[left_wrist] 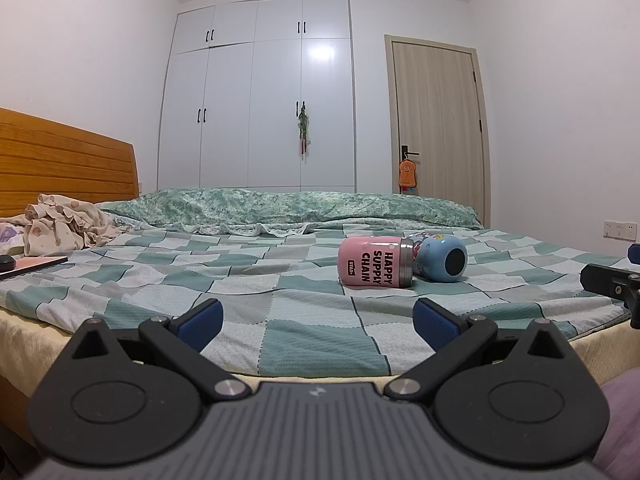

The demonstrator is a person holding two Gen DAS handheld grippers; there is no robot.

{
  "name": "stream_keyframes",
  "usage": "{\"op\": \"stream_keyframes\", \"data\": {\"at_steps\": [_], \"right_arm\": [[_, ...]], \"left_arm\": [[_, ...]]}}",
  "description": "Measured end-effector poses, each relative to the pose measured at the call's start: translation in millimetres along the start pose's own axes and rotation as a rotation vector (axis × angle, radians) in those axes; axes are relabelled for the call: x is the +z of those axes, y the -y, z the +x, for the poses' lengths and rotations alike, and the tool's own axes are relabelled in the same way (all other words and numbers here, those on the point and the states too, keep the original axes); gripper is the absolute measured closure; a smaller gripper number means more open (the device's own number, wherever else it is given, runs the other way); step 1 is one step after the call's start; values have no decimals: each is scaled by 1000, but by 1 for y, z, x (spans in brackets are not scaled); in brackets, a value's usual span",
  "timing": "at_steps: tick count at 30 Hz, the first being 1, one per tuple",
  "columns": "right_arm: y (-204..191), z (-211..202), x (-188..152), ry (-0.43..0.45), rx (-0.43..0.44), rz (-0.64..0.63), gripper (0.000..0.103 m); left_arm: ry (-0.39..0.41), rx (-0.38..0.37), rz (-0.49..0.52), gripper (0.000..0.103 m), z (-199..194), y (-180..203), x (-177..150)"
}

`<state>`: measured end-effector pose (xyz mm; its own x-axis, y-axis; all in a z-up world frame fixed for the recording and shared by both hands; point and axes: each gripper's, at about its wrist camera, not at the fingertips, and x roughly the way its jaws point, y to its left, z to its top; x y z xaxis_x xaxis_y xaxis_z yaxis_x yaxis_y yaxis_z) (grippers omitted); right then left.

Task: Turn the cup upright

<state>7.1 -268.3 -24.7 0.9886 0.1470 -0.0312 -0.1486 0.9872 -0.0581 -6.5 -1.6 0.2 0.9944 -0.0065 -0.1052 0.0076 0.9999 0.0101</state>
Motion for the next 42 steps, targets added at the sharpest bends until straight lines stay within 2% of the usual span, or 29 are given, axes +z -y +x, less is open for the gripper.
{"op": "stream_keyframes", "data": {"at_steps": [28, 35, 42], "right_arm": [[-1, 0, 1, -8, 1, -4, 0], [-6, 13, 15, -38, 62, -32, 0], [-13, 59, 40, -70, 131, -108, 0]], "left_arm": [[-2, 4, -1, 0, -1, 1, 0], [-17, -12, 14, 0, 5, 2, 12], [-14, -15, 14, 0, 31, -6, 31]]}}
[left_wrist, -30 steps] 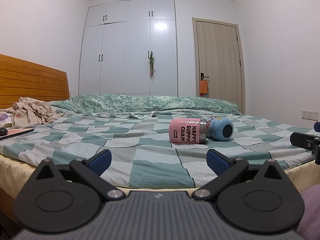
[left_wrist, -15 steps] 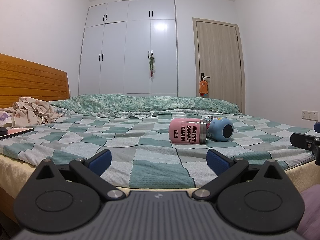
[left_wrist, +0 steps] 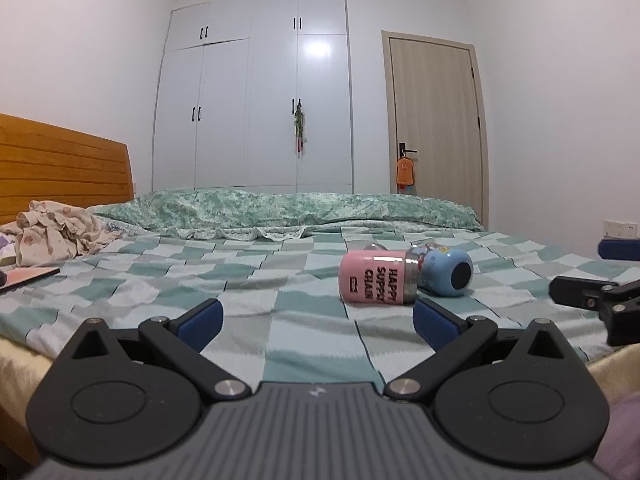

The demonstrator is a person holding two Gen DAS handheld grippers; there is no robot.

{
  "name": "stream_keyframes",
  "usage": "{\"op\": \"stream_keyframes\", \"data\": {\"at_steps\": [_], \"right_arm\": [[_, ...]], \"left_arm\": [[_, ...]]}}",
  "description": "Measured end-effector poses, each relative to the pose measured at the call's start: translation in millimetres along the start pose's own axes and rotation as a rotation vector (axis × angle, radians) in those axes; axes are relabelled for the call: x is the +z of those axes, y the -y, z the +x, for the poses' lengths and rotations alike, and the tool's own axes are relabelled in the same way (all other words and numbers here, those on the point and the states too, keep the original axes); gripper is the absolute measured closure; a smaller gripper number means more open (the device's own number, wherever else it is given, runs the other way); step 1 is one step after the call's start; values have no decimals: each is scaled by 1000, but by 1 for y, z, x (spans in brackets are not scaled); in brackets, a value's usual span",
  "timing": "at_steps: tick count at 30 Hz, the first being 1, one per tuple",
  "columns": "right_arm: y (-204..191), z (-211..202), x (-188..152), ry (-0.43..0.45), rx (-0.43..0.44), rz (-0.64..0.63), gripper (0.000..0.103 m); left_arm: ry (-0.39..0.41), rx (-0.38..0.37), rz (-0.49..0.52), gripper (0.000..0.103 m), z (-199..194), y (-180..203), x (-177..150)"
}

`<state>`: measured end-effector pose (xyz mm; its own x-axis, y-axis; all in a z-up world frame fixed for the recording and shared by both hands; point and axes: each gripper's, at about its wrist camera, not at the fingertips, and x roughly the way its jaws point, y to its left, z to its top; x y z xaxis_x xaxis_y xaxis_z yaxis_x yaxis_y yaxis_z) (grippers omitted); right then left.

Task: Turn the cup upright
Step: 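Move the right gripper down onto the pink tumbler's body and close it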

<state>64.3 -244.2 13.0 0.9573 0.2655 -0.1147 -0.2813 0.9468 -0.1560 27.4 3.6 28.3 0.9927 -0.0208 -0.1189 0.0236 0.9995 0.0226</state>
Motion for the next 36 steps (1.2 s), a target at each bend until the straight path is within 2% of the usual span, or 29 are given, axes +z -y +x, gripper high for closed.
{"op": "stream_keyframes", "data": {"at_steps": [10, 18, 28, 36], "right_arm": [[-4, 91, 44, -64, 64, -135, 0], [-10, 175, 73, -192, 118, -217, 0], [-27, 266, 77, -361, 159, -432, 0], [-41, 326, 60, -505, 232, -595, 0]], "left_arm": [[-20, -25, 22, 0, 59, -14, 32], [-67, -65, 19, 0, 111, -31, 51], [-141, -127, 52, 0, 180, -37, 63], [-200, -160, 75, 0, 222, -38, 52]]}}
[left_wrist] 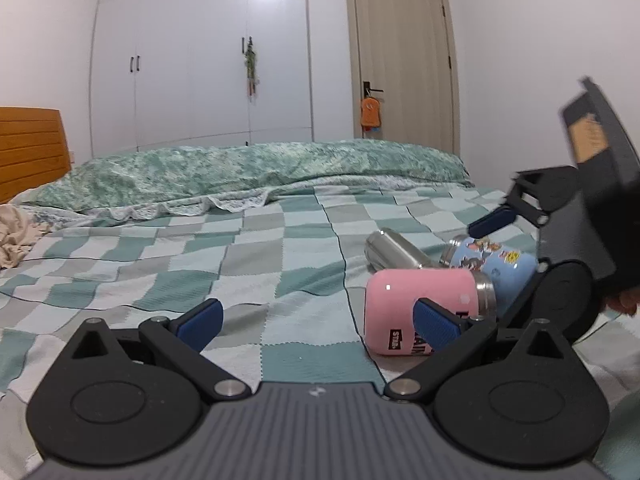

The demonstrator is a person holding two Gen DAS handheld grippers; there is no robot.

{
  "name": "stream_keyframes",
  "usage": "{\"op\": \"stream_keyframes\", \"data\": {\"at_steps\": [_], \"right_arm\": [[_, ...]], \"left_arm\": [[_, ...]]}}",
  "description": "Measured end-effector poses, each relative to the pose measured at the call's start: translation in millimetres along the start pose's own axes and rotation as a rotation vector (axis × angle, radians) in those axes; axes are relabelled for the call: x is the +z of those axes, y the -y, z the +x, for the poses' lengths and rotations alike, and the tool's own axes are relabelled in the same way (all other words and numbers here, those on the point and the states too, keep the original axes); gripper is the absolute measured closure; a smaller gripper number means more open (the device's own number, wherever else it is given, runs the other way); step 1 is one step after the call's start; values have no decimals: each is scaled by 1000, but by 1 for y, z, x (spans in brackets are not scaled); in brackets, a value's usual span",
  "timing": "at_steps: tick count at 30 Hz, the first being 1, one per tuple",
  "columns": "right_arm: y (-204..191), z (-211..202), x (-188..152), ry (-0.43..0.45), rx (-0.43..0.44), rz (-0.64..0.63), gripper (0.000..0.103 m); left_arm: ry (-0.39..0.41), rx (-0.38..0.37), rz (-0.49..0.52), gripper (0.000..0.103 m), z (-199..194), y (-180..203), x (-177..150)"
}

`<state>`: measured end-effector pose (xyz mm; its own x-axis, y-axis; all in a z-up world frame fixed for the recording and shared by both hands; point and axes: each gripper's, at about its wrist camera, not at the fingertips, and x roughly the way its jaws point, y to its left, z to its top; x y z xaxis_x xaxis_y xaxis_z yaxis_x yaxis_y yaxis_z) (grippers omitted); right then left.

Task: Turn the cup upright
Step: 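Move the right gripper down onto the pink tumbler's body and close it, then lift the pink tumbler with the right gripper and rotate it toward the left gripper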

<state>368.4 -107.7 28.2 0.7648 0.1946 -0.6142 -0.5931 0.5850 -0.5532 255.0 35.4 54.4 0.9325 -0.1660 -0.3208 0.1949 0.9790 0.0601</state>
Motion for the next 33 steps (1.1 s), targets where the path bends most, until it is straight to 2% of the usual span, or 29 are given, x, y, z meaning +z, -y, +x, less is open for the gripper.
{"op": "stream_keyframes", "data": {"at_steps": [4, 9, 12, 15, 22, 28, 33], "right_arm": [[0, 29, 3, -56, 52, -68, 3], [1, 47, 5, -89, 124, -76, 14], [-7, 56, 1, -104, 90, -131, 16], [-9, 53, -3, -77, 79, -148, 17], [-30, 17, -6, 33, 27, -244, 18], [-43, -39, -2, 112, 27, -250, 20], [-67, -85, -3, 184, 60, -275, 20]], "left_arm": [[-47, -29, 28, 0, 20, 1, -10], [-70, -65, 46, 0, 32, 3, -14], [-75, -81, 52, 0, 33, 4, -16], [-77, -86, 54, 0, 32, 5, -17], [-54, -69, 65, 0, 6, 6, -10], [-20, -46, 80, 0, -45, 3, 0], [5, -9, 83, 0, -90, 0, 3]]}}
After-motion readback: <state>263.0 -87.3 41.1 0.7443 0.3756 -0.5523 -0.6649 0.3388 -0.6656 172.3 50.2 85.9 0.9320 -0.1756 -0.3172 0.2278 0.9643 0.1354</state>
